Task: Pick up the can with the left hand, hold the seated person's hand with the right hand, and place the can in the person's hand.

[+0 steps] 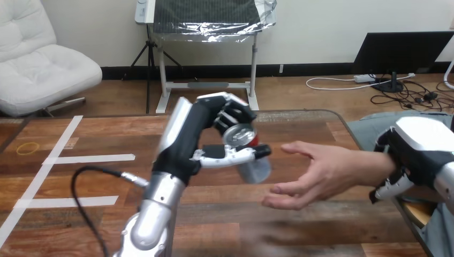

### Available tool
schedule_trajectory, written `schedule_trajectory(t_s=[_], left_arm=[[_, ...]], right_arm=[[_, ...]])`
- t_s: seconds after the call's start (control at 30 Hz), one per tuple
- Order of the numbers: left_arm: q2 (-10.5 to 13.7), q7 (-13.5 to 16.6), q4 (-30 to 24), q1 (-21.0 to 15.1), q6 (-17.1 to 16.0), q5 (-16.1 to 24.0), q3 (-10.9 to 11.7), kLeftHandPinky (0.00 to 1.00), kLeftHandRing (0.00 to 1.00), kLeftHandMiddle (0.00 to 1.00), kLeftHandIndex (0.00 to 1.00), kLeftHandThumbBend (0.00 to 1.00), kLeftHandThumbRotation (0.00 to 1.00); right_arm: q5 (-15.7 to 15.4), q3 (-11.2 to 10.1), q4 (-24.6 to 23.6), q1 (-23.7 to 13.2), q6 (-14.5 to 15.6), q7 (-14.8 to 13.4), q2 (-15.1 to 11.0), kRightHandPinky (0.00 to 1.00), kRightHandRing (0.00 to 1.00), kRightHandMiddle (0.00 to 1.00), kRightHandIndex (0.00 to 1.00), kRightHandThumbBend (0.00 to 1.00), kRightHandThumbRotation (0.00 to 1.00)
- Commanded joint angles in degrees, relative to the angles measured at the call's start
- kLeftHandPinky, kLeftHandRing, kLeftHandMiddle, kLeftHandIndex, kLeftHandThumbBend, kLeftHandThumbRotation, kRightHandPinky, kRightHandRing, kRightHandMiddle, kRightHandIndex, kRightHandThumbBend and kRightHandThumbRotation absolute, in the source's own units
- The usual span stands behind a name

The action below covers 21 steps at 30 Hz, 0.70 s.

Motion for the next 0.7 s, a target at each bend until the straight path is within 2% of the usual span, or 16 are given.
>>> schedule_trajectory(t_s=[0.0, 0.33, 0.47, 0.67], left_arm=[[-1.7, -0.3, -3.6, -6.8, -0.1, -0.4, -1.0, 0.35, 0.41, 0.47, 0.48, 0.61, 0.00], [-4.4, -0.9, -4.7, -8.6, 2.0, 0.2, -3.2, 0.35, 0.41, 0.46, 0.48, 0.62, 0.00], [-5.6, -1.0, -4.0, -9.5, 1.3, 0.3, -4.3, 0.35, 0.41, 0.46, 0.48, 0.62, 0.00], [-7.0, -1.1, -3.1, -10.5, 1.1, 0.8, -5.8, 0.34, 0.40, 0.46, 0.47, 0.62, 0.00]], right_arm=[[-0.2, -4.0, -4.5, -3.2, 1.5, -0.4, -1.9, 0.22, 0.30, 0.39, 0.48, 0.80, 0.00], [-0.7, -4.2, -7.5, -3.8, 1.6, 0.7, -2.2, 0.17, 0.25, 0.34, 0.48, 0.80, 0.00], [-1.3, -4.0, -8.8, -4.2, 1.9, 1.4, -2.3, 0.18, 0.27, 0.37, 0.48, 0.79, 0.00], [-1.8, -3.8, -10.4, -5.0, 2.8, 2.6, -1.8, 0.17, 0.25, 0.35, 0.49, 0.78, 0.00]])
